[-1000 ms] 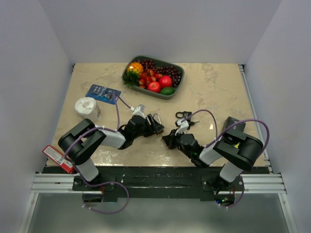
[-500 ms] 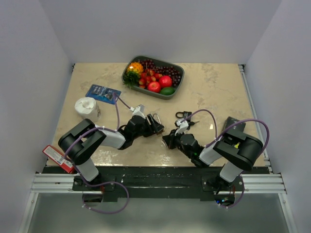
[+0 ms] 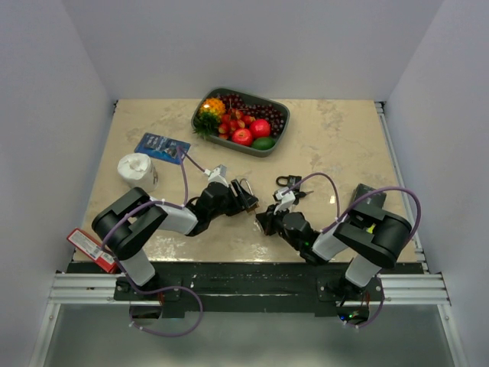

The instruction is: Unlock with the key

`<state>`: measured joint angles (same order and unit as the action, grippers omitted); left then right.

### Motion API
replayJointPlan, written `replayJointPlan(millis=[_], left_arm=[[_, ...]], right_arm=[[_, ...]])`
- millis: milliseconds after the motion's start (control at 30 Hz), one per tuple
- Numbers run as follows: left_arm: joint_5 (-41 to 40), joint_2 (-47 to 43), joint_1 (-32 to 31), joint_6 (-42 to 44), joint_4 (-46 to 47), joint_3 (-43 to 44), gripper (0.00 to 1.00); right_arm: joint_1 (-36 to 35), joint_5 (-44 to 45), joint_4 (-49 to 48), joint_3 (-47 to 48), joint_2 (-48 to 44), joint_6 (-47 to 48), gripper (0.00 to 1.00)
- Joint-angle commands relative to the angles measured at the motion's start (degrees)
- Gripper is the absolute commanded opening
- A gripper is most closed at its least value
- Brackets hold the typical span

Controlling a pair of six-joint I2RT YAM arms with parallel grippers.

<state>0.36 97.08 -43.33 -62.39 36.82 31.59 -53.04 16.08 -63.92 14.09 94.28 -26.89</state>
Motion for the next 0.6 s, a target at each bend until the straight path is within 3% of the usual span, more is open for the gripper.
replayJointPlan(millis=[0, 567], left_arm=[[14.8, 1.4, -5.6, -0.9, -2.0, -0.7, 0.00], [15.8, 1.4, -6.1, -1.0, -1.0, -1.4, 0.00]], right_arm=[[0.7, 11.0, -16.8, 3.2, -0.3, 4.0, 0.00], [-0.1, 14.1, -16.8, 5.1, -2.0, 4.2, 0.00]])
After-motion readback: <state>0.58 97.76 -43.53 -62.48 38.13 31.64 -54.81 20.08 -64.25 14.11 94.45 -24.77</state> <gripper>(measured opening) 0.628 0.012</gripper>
